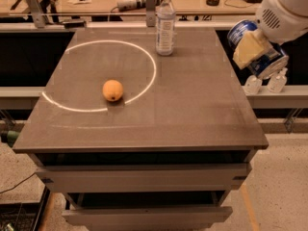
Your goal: Place pepsi can upright
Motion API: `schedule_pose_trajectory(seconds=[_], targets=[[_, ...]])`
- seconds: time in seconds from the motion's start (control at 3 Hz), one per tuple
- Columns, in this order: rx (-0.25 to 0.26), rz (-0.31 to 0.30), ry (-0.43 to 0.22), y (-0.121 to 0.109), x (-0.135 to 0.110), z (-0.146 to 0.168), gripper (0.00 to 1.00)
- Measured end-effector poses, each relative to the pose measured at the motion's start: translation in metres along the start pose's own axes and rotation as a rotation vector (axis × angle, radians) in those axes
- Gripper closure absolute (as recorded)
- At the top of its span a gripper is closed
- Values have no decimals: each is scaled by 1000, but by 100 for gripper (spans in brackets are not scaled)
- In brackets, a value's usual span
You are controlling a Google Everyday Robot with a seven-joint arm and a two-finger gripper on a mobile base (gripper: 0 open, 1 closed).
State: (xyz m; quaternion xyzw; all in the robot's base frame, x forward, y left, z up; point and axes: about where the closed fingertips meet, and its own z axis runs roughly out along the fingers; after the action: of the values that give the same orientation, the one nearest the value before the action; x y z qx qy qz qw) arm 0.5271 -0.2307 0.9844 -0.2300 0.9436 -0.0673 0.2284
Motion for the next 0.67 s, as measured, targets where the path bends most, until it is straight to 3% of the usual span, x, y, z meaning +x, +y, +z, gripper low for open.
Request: schedule_pose_trajectory(seconds=[0.33,0.67], targets=[[-53,-19,-110,-10,39,0,100],[-110,-4,-293,-33,40,14,100]])
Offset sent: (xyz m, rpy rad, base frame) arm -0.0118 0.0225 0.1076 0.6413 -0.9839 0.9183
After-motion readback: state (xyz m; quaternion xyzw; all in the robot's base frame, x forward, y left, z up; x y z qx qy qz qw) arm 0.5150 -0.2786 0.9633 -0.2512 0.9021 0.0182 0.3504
